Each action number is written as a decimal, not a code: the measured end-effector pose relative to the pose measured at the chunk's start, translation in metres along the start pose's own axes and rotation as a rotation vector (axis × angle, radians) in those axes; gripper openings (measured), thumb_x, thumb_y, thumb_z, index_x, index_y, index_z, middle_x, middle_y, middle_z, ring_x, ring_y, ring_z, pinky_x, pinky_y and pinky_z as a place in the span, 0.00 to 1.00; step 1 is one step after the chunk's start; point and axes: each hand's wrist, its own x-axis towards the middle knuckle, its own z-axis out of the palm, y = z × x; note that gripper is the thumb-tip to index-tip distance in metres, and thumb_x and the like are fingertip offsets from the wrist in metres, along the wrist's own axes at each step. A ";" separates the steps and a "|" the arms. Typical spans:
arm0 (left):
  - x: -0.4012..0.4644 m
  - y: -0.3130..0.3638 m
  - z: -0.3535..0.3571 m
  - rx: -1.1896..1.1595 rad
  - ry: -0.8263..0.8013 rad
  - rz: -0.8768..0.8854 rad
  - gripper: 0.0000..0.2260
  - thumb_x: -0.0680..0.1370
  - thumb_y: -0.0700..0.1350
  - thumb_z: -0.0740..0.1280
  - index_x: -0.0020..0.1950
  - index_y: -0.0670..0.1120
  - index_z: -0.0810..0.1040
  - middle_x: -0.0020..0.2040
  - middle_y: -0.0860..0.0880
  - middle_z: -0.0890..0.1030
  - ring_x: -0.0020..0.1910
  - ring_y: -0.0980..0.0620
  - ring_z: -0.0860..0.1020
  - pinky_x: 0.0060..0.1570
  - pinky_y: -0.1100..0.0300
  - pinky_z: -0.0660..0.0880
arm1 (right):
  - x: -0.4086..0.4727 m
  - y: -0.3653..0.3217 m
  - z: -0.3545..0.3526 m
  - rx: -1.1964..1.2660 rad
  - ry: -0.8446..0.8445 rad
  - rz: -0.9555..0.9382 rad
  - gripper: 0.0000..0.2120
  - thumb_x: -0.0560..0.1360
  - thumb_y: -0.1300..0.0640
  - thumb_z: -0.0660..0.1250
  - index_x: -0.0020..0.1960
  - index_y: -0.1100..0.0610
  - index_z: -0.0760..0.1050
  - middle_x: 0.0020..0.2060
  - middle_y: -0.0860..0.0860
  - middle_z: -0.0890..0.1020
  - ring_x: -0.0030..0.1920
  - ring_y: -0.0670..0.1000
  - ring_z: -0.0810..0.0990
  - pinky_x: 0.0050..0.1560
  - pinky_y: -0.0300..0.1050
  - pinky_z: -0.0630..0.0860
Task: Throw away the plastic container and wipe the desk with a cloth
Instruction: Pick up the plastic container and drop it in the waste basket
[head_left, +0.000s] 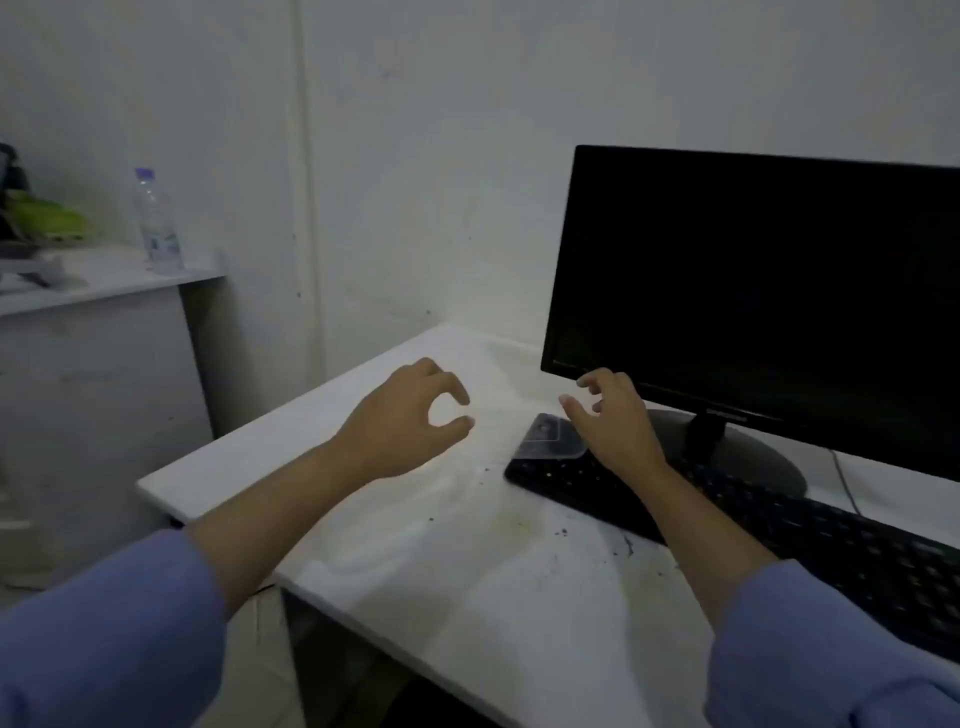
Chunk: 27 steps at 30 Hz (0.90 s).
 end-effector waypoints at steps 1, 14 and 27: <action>-0.008 -0.008 -0.003 -0.016 -0.006 -0.032 0.11 0.74 0.56 0.66 0.54 0.54 0.76 0.55 0.55 0.74 0.55 0.55 0.72 0.54 0.56 0.71 | 0.003 -0.001 0.005 -0.039 -0.034 0.011 0.18 0.75 0.47 0.63 0.61 0.55 0.69 0.60 0.55 0.70 0.56 0.54 0.74 0.52 0.49 0.73; -0.106 -0.073 -0.011 -0.264 0.141 -0.347 0.35 0.58 0.72 0.62 0.64 0.67 0.61 0.70 0.60 0.61 0.66 0.59 0.59 0.65 0.52 0.61 | 0.018 0.011 0.035 -0.222 -0.138 0.151 0.37 0.66 0.37 0.69 0.67 0.54 0.62 0.66 0.60 0.66 0.64 0.63 0.68 0.61 0.60 0.69; -0.109 -0.089 -0.009 -0.364 0.038 -0.423 0.52 0.50 0.64 0.76 0.68 0.68 0.50 0.65 0.61 0.63 0.61 0.56 0.66 0.60 0.53 0.69 | 0.033 0.008 0.043 -0.169 -0.172 0.283 0.40 0.60 0.41 0.76 0.65 0.53 0.63 0.57 0.58 0.77 0.62 0.62 0.71 0.62 0.61 0.68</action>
